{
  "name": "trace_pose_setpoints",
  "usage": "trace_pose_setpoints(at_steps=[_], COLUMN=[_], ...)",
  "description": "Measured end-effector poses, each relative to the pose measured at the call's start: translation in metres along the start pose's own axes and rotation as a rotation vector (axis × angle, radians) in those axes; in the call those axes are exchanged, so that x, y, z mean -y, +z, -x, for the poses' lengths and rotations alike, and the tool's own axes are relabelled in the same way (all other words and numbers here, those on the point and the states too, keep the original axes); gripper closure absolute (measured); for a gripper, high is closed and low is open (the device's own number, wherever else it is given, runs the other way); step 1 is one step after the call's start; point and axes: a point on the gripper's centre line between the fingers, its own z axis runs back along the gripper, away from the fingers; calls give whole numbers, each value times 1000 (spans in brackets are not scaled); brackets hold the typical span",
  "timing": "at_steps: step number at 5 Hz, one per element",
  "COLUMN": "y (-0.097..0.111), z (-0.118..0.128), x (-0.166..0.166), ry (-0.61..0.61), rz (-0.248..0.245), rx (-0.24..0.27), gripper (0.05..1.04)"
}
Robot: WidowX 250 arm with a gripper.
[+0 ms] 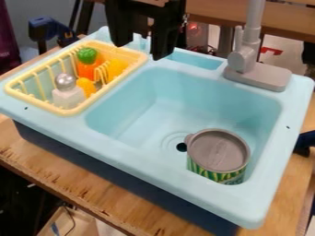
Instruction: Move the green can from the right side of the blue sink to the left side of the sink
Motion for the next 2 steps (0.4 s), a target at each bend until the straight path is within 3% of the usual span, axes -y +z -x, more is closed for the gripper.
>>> trace_pose_setpoints(at_steps=[1, 2], y=[-9, -22], z=[0, 2], x=[1, 24], ry=[2, 0], rz=[5, 60], rx=[-32, -9], gripper=[79, 79])
